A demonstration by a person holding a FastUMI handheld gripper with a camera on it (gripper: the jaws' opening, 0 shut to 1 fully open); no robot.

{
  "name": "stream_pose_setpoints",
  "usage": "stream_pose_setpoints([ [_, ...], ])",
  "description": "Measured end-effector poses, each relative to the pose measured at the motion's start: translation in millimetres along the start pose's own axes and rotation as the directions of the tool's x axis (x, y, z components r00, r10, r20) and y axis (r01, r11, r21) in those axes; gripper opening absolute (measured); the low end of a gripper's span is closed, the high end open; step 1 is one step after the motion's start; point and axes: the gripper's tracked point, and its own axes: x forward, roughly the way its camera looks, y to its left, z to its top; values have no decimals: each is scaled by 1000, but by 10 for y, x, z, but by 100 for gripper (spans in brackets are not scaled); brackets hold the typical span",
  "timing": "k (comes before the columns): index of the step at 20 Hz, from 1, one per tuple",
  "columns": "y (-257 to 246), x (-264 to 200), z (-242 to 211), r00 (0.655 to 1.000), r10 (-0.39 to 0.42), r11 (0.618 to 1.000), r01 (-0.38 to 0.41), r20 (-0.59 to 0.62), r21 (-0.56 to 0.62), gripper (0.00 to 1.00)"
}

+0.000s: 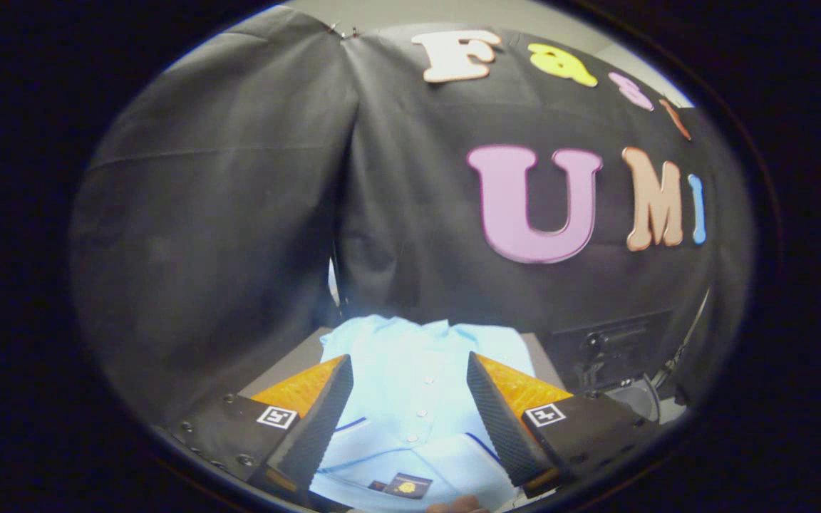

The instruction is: Put the clothes into the washing machine and then close the washing machine lid.

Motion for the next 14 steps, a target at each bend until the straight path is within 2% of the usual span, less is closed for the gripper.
stream_pose_setpoints([
  [2, -87, 255, -129, 995, -55, 998, 52, -81, -39, 100],
  [3, -212, 362, -160, 987, -118, 992, 111, -112, -66, 100],
  [6, -425, 614, -397, 937, -258, 966, 246, -237, -82, 100],
  [7, -391, 657, -591, 909, -243, 970, 237, -339, -60, 100],
  [8, -341, 635, -601, 901, -183, 981, 196, -393, -8, 100],
  [11, -372, 659, -473, 915, -49, 972, 136, -401, 191, 97],
  [14, -373, 687, -427, 927, 46, 936, 90, -373, 340, 96],
])
